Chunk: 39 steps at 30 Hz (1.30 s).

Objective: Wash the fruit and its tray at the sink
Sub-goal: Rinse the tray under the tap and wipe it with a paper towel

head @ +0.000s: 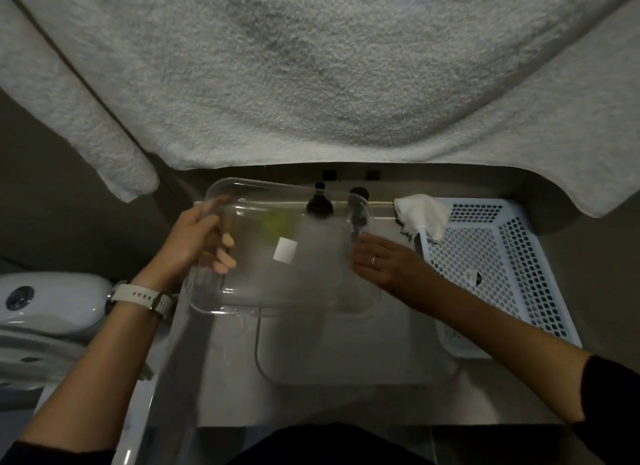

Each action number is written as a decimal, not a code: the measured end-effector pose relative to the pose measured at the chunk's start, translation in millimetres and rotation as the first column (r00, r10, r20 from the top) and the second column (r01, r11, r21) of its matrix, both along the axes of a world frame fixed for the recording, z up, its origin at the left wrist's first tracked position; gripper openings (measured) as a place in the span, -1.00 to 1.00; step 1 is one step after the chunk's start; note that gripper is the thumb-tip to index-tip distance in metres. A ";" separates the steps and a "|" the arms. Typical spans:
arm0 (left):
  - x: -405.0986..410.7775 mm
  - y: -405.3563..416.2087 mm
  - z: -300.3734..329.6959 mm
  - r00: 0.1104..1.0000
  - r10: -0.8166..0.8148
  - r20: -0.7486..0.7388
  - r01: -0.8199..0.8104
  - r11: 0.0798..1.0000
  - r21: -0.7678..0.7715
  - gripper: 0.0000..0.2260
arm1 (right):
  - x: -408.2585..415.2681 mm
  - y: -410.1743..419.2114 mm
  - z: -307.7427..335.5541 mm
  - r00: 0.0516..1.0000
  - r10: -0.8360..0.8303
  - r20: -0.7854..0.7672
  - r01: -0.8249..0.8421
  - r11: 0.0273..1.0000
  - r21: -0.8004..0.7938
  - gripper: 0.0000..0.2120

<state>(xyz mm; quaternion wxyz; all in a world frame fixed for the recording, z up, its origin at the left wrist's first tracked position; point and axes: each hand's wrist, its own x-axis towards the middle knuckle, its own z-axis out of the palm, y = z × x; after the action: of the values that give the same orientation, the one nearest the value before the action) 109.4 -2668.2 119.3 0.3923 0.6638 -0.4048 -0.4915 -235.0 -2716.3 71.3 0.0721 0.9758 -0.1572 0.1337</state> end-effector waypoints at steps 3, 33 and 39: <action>-3.1 -0.2 0.5 0.994 -0.110 -0.019 0.111 0.993 0.049 -0.61 | -1.3 -15.1 16.7 0.998 0.022 0.053 -0.019 0.998 -0.057 -0.85; -105.9 93.6 -61.5 0.744 0.229 -0.628 -0.235 0.969 0.075 -0.43 | 53.1 61.7 -3.0 0.975 0.139 -0.171 -0.135 0.990 0.035 -0.87; -118.9 74.3 -60.1 0.745 0.405 -0.530 -0.450 0.892 0.049 -0.67 | 69.7 62.3 -11.1 0.995 0.080 -0.066 -0.078 0.997 0.026 -0.80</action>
<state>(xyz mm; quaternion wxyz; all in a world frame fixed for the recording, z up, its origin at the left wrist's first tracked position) -9.5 -2594.0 59.2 0.6165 0.5617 -0.1384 -0.5341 -165.2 -2654.0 60.2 0.0608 0.9860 -0.1176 0.1018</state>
